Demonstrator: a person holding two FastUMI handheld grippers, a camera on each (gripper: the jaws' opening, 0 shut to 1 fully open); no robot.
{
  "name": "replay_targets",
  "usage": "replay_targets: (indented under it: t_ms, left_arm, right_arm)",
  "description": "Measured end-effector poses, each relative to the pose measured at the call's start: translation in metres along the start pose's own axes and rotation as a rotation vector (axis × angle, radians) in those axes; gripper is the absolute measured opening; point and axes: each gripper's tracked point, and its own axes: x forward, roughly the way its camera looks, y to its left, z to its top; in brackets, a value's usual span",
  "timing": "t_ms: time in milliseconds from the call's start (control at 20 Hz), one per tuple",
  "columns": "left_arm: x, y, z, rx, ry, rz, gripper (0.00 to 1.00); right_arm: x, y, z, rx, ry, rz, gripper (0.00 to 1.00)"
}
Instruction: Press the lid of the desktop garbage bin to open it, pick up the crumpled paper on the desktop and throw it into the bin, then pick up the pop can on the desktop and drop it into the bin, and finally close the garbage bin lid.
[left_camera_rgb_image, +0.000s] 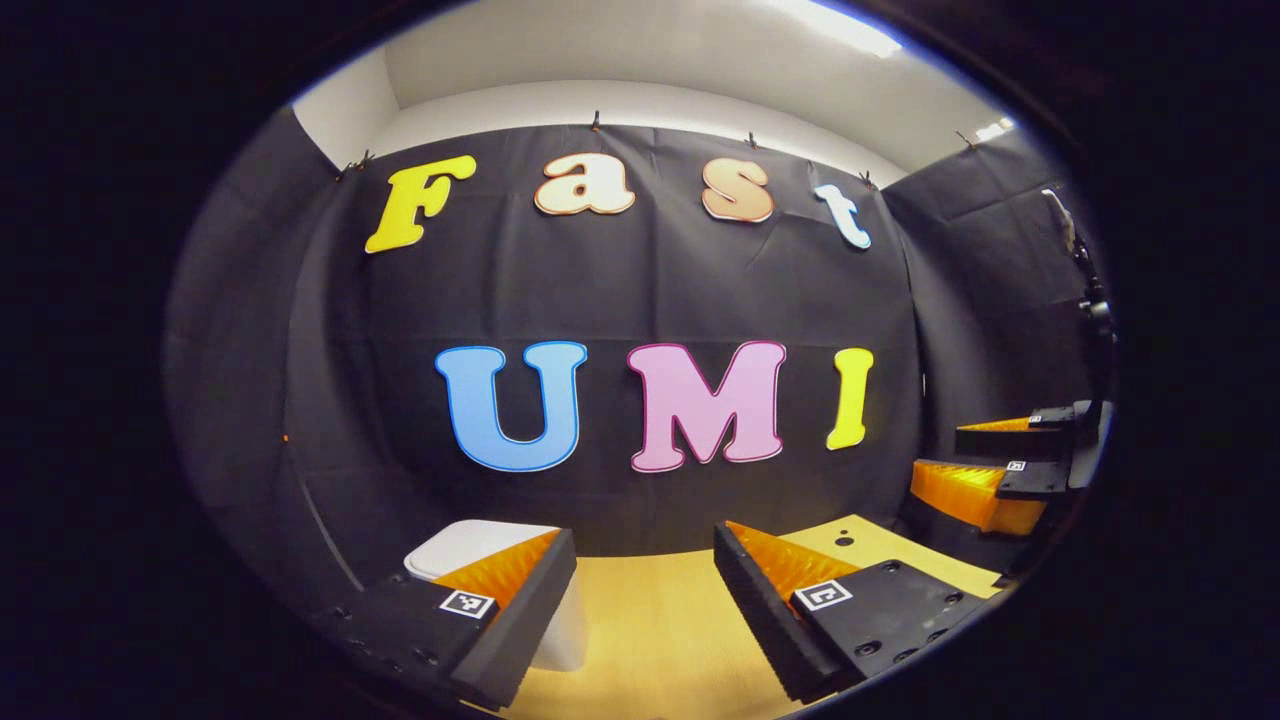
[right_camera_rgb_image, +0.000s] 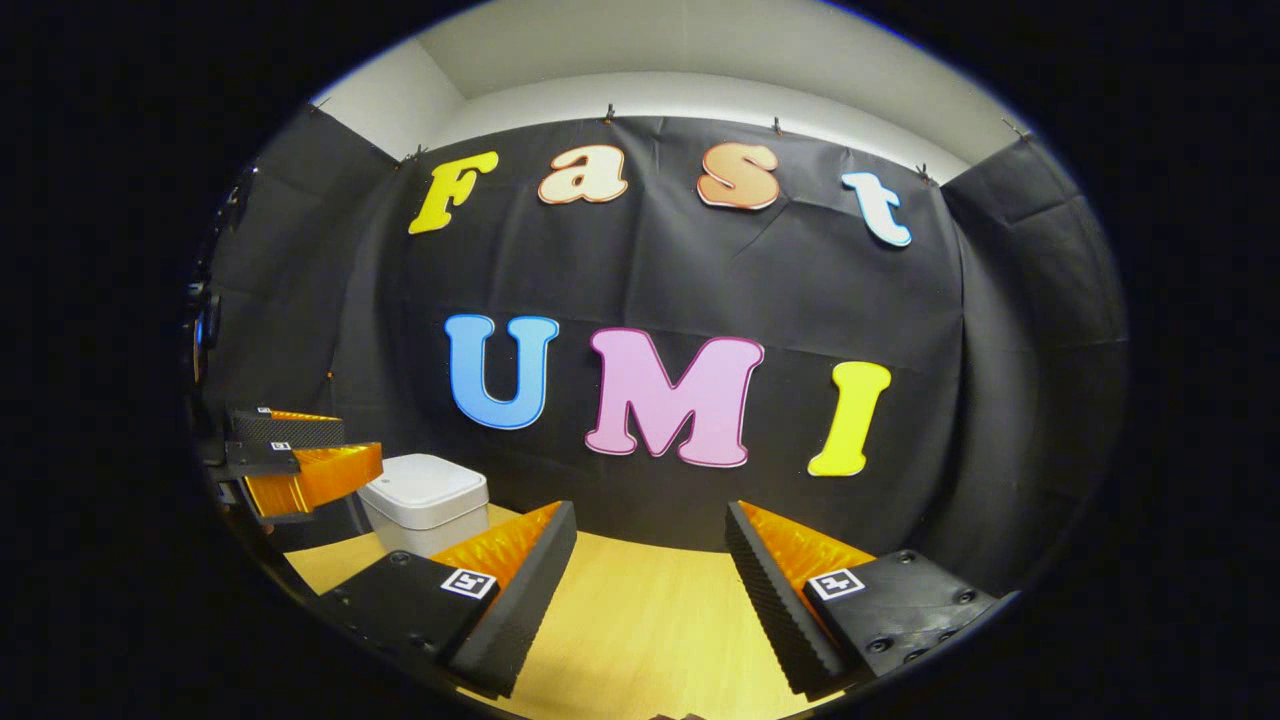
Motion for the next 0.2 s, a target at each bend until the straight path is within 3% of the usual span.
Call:
replay_targets:
  t_ms: [200]
  left_arm:
    - [-0.0071, -0.0039, 0.0028, -0.094, 0.020, 0.021, 0.93]
  right_arm:
    - [-0.0112, -0.0079, -0.0084, 0.016, 0.023, 0.014, 0.96]
